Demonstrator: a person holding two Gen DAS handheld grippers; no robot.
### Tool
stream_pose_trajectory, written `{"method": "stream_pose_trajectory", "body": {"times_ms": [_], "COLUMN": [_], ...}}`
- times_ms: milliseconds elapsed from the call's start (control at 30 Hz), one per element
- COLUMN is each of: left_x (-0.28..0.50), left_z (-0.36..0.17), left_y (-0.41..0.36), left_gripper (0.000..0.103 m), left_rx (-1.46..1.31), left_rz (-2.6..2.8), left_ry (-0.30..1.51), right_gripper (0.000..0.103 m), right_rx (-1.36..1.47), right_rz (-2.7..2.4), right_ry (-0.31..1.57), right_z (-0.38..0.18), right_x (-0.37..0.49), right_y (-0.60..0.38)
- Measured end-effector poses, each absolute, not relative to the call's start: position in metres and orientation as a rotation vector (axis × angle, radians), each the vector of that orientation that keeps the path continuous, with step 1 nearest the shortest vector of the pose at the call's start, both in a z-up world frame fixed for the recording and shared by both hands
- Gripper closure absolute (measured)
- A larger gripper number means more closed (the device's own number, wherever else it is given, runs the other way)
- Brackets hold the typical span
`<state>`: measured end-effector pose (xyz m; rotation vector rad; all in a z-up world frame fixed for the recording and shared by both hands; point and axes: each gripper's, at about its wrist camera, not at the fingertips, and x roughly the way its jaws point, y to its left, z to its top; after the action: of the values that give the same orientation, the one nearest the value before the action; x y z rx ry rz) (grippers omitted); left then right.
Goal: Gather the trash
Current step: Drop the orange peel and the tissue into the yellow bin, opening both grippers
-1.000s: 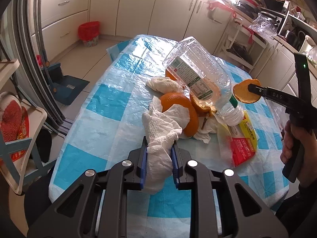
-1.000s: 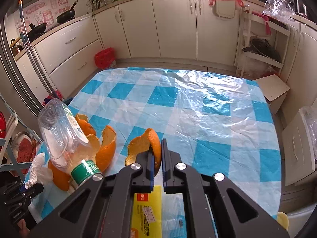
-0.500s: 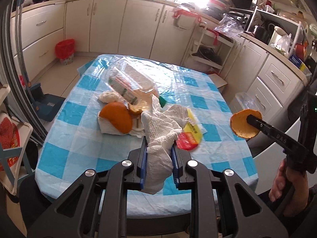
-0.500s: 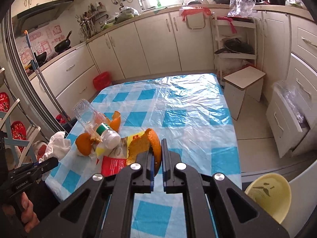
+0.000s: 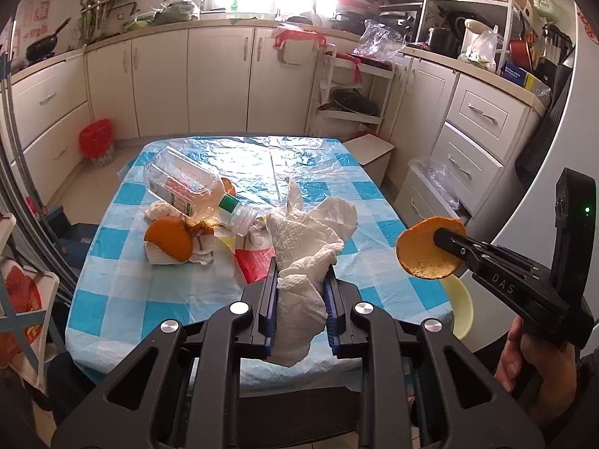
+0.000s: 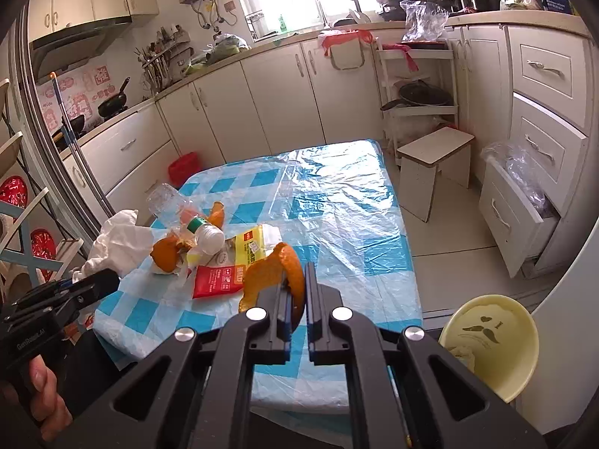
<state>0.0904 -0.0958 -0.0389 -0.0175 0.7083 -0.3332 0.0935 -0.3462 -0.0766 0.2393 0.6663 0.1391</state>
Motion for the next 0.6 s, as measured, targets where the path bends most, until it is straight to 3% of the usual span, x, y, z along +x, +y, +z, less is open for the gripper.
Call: {"method": "stream_pose_trajectory", "body": {"times_ms": [600], "left_x": [0.082], "left_z": [-0.033], "left_y": [-0.096], "left_gripper": [0.083], "left_rx": [0.000], "left_rz": [-0.337], "left_ry": [0.689], "right_gripper": [0.096], "right_rx": [0.239], "right_rz": [0.123], "right_ry": [0.648], "right_z": [-0.077], "right_x": [0.081], "right_y": [-0.351]}}
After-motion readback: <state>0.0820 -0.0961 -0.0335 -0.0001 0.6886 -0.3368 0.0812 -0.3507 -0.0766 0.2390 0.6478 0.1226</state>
